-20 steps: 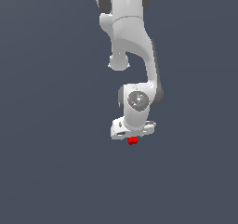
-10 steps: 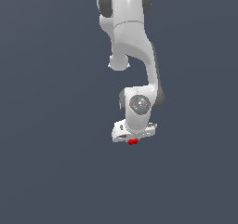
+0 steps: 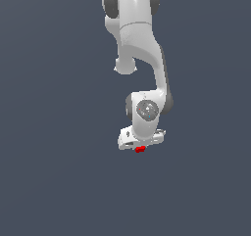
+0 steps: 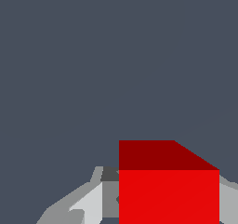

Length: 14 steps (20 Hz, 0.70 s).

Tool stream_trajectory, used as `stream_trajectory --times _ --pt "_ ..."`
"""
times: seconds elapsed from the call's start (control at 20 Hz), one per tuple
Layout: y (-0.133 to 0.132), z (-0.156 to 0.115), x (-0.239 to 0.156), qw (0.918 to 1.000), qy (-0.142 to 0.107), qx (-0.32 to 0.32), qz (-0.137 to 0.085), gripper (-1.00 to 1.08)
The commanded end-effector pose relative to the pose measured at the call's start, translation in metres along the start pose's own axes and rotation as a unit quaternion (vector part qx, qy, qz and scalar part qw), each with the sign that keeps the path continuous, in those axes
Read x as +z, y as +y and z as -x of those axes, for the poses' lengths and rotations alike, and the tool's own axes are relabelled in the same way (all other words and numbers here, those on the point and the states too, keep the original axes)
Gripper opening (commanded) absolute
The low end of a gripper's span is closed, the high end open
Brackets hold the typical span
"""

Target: Pick up the red cube and move it to a goal position.

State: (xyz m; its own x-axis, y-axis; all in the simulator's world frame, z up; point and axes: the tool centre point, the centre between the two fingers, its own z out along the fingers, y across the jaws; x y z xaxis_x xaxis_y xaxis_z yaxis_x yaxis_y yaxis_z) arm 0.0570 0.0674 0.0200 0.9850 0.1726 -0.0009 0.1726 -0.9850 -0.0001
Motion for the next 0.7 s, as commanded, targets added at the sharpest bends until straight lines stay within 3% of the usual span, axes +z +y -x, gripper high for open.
stream_trajectory --times 0.0,0.65 --pt "0.0 0.0 -0.002 1.0 0.0 0.0 0.0 -1.0" --pt "0.014 0.017 -0.063 1.0 0.0 0.0 0.0 -1.0"
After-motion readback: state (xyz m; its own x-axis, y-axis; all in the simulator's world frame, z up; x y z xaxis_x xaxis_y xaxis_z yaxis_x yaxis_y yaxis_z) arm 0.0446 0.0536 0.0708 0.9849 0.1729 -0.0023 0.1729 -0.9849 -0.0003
